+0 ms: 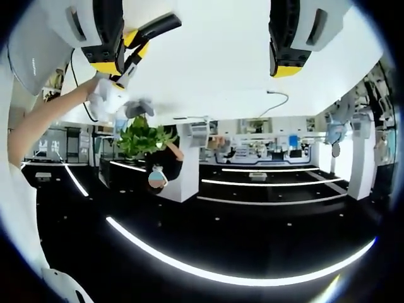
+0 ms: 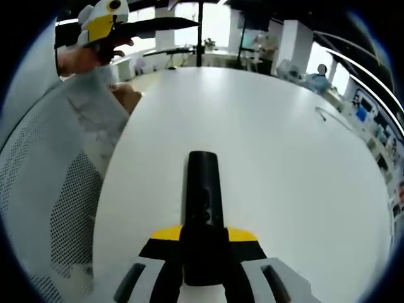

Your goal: Press the specified remote control buttons in sequence, fully releasing each button before pressing the next.

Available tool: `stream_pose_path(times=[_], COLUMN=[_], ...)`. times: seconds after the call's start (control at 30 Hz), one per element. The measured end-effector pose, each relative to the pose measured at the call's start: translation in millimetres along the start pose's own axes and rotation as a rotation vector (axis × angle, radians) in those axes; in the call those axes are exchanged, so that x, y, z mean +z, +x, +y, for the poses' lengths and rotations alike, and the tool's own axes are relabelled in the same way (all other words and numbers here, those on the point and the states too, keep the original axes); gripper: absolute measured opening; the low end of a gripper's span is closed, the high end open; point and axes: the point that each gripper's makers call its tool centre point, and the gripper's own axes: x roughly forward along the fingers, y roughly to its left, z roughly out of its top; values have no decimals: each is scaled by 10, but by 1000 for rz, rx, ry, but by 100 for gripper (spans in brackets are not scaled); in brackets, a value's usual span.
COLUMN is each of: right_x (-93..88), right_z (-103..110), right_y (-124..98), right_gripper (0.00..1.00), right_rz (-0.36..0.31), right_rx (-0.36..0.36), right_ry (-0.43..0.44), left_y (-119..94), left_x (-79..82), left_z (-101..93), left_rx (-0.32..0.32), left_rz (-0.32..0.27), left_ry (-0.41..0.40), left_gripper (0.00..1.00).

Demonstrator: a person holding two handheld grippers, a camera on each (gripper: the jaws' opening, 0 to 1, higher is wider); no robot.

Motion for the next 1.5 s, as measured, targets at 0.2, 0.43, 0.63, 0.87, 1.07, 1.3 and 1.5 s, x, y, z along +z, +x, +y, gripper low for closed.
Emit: stream_pose_path(times=[0.2, 0.43, 0.63, 0.87, 1.07, 1.3, 1.5], right_x=[-12, -7, -6, -7, -10, -18, -26], right_z=[-159, -305, -424, -547, -656, -802, -912], right_y=[1, 5, 5, 5, 13, 6, 8], right_gripper=[20, 20, 20, 20, 20, 20, 20], right_rz=[14, 17, 21, 21, 21, 38, 43], right_rx=[-5, -7, -13, -17, -16, -22, -22], right_ry=[-4, -11, -18, -9, -8, -27, -24], left_y=[-1, -19, -10, -6, -4, 6, 10], left_x=[-14, -15, -42, -53, -68, -78, -89], left_z=[15, 84, 61, 65, 66, 66, 69], left_rx=[3, 27, 19, 19, 20, 19, 20], left_rz=[7, 2, 17, 23, 31, 36, 41], left_ry=[-4, -29, -17, -19, -19, -20, -20], left_gripper=[99, 99, 99, 98, 98, 98, 97])
